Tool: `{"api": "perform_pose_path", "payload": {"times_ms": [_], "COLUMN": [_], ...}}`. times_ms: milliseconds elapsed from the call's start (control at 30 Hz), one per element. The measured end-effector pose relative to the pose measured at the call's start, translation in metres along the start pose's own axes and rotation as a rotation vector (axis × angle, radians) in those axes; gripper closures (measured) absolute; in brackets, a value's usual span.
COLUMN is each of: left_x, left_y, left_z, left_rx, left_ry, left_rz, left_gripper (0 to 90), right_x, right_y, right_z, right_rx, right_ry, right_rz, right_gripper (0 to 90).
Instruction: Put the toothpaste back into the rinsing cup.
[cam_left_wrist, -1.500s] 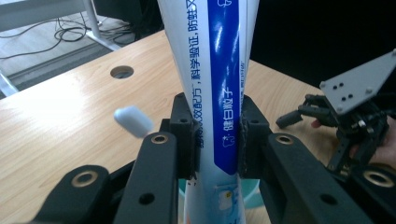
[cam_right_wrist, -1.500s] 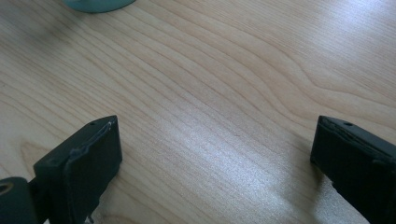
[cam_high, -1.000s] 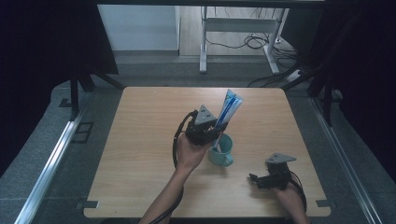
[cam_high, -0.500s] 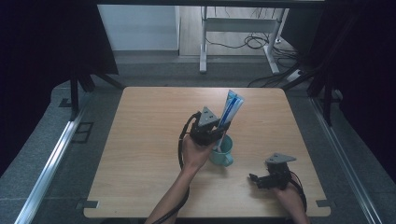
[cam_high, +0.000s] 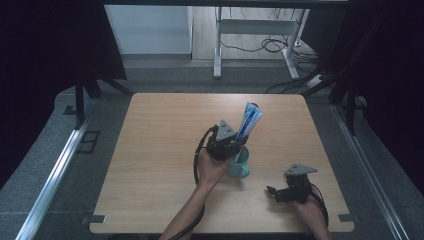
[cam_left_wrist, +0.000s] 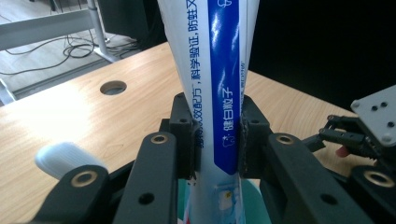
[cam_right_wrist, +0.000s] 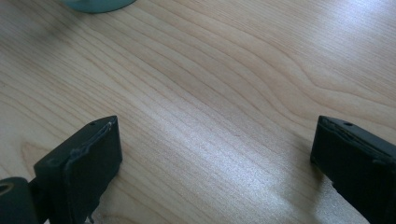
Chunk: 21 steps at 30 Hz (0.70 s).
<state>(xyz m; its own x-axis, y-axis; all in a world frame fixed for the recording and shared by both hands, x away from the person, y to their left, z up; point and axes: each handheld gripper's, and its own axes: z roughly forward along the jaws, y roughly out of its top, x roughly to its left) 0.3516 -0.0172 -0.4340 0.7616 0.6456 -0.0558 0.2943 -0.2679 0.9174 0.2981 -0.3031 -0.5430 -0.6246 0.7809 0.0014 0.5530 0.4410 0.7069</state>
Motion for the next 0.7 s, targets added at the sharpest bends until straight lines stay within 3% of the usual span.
{"api": "perform_pose_path", "payload": {"times_ms": [400,700], "left_x": [0.001,-0.002], "left_y": [-0.018,-0.025], "left_z": [0.008,0.014], "left_rx": [0.025,0.055], "left_ry": [0.006,0.012], "left_rz": [-0.022,-0.016], "left_gripper": [72.3,71.9], "right_x": [0.0,0.0], "right_y": [0.0,0.0], "right_z": [0.0,0.0], "right_rx": [0.003,0.004], "right_ry": [0.0,0.0], "right_rz": [-0.001,0.0], "right_gripper": [1.9,1.9]}}
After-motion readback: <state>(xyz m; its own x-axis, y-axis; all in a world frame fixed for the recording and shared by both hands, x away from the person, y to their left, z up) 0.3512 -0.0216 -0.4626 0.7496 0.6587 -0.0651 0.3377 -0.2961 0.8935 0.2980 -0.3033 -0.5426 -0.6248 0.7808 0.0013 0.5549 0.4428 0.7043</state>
